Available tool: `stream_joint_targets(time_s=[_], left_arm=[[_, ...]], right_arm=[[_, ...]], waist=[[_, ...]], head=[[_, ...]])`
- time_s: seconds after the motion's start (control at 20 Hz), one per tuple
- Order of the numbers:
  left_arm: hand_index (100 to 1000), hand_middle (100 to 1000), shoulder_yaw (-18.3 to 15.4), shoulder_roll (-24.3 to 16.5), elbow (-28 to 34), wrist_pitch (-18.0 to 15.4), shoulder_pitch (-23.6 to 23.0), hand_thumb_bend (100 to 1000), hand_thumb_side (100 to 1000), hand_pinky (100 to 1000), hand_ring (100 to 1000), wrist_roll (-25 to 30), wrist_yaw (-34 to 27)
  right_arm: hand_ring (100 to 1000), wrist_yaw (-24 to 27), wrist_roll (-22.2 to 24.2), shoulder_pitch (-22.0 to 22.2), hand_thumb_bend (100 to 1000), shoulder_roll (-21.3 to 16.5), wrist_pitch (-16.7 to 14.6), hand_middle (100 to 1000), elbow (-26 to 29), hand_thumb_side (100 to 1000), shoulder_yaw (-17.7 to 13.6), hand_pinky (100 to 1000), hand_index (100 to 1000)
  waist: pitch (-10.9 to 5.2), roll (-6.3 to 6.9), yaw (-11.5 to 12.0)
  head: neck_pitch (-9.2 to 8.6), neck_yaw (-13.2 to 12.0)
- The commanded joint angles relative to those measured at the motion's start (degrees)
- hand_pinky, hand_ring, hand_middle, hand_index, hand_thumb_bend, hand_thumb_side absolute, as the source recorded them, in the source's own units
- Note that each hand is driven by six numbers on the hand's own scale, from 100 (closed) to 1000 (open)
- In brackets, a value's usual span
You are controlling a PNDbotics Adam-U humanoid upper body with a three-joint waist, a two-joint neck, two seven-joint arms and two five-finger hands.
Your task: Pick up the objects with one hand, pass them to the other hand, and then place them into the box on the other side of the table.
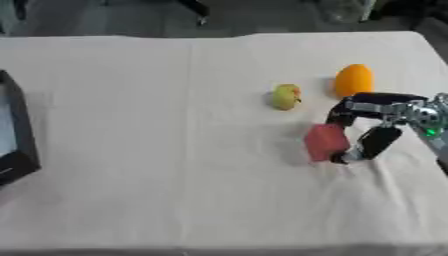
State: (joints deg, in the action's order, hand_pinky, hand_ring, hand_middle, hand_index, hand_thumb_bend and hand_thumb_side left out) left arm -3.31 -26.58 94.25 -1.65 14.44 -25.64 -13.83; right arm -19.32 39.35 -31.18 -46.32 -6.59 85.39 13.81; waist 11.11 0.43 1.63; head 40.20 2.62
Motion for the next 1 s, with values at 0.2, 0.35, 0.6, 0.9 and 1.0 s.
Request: stream_joint_targets(time_s=[0.2,0.35,0.6,0.9,1.0], left_arm=[[824,796,-0.4,-1.3,1.3,-0.1,0.8,292,670,816,819,0.4,0.2],[817,787,0.3,-1.2,1.7,0.2,1.9,288,662,812,813,1.0,0.4],[825,793,2.3,-1.7,3.4,1.3,5.2,287,640,811,814,3.0,0.9],[831,799,6.3,-3.5,5.8,3.6,10.7,276,604,818,820,7.3,2.0],[826,791,7.6,-4.1,6.6,4.6,12.4,273,593,816,817,8.8,2.5]], right_arm=[[650,8.9,-5.6,0.1,390,2.0,6.5,514,7.0,100,-6.0,730,547],[642,10.8,-9.3,1.0,374,6.7,10.0,512,9.7,100,-7.5,724,546],[630,12.5,-14.2,2.5,310,14.3,14.6,513,11.3,100,-7.9,721,552],[628,15.1,-21.7,1.5,262,21.3,17.4,527,9.5,100,-5.2,721,569],[625,15.7,-23.7,0.9,252,22.7,17.9,524,8.3,100,-4.1,720,567]], waist=[[-0.67,0.40,-0.3],[-0.94,0.63,-0.3],[-1.48,0.93,-0.3],[-2.51,1.18,-0.5],[-2.85,1.20,-0.6]], head=[[0.21,-0.3],[0.24,-0.4],[0.67,-0.5],[1.43,-0.6],[1.63,-0.5]])
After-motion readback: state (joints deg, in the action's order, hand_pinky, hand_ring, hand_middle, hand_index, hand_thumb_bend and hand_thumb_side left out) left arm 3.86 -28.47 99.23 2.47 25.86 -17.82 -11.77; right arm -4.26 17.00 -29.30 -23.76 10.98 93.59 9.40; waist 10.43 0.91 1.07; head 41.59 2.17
